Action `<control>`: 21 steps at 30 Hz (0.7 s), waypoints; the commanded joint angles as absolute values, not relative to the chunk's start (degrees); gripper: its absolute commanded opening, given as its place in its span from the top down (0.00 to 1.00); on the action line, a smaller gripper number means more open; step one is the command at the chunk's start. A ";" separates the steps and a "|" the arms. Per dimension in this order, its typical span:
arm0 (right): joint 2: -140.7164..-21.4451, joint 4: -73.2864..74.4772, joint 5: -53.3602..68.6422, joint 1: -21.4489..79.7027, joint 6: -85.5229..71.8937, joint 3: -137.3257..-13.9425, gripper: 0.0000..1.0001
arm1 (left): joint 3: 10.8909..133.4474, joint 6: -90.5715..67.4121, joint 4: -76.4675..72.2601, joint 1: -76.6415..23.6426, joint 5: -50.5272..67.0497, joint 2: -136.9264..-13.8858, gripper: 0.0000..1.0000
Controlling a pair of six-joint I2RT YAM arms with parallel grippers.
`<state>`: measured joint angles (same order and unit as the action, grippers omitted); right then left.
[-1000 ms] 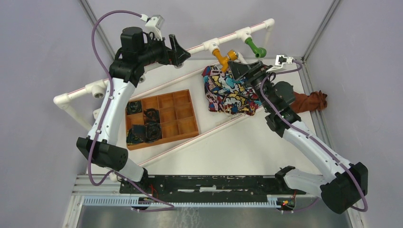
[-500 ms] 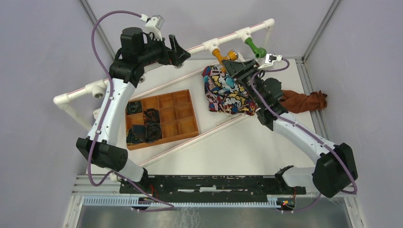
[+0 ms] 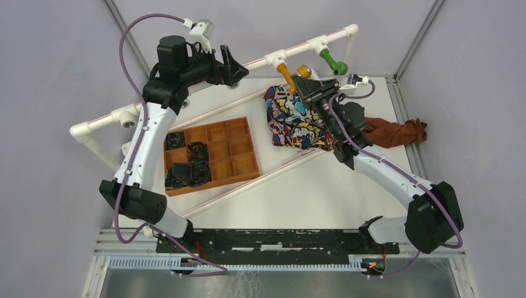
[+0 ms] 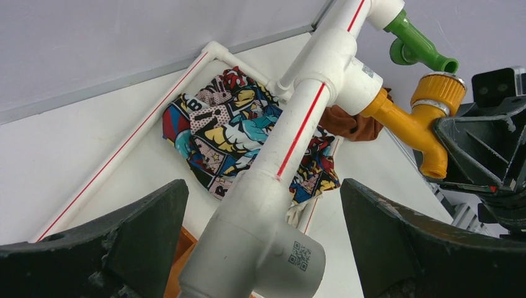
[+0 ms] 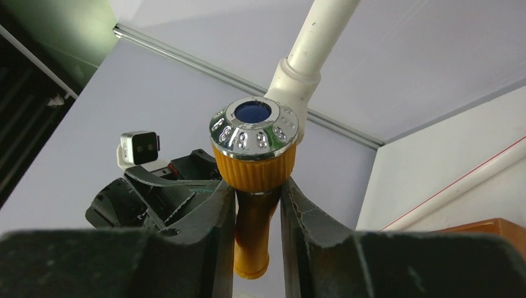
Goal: Install the water faucets
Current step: Screw the water faucet onto the adaptor.
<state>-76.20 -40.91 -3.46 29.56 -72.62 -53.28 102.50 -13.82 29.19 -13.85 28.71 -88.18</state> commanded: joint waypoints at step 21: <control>-69.96 -44.88 -7.98 30.09 -97.41 -42.29 0.26 | 101.91 -16.35 32.62 -14.24 32.55 -87.79 0.00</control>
<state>-74.48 -45.25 -5.58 29.95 -98.61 -45.15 102.45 -13.85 29.61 -13.82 30.39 -87.99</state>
